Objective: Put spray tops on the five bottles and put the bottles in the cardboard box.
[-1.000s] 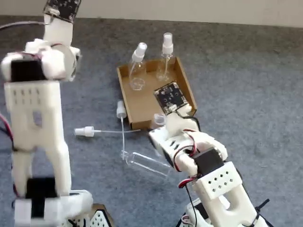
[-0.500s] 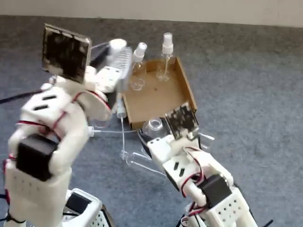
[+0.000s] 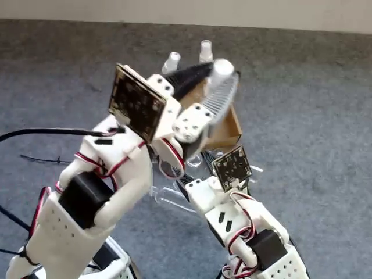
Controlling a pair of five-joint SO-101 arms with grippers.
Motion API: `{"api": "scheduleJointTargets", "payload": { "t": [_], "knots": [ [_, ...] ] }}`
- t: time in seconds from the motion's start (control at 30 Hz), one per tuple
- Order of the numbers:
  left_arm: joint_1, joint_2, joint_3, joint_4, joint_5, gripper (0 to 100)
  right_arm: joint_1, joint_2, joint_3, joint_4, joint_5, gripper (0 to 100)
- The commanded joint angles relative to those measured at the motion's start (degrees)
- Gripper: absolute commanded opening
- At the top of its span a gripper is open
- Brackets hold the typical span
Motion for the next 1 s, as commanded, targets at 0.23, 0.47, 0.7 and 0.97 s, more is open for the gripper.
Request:
{"api": "scheduleJointTargets", "payload": {
  "t": [0.23,0.47,0.7,0.97],
  "knots": [
    [3.7,-1.2,0.0,5.4,0.8,5,-0.1,-0.9,-0.7,-1.6,0.8,0.3],
    [3.6,-1.3,0.0,8.0,0.7,5,-0.1,-0.9,-0.7,-1.5,0.8,0.3],
    [3.7,-1.2,-0.4,7.7,0.6,5,-0.1,-0.9,-0.7,-1.5,0.9,0.3],
    [4.0,-1.0,0.7,7.3,0.6,5,-0.1,-0.9,-0.7,-1.5,0.9,0.3]
  ]
}}
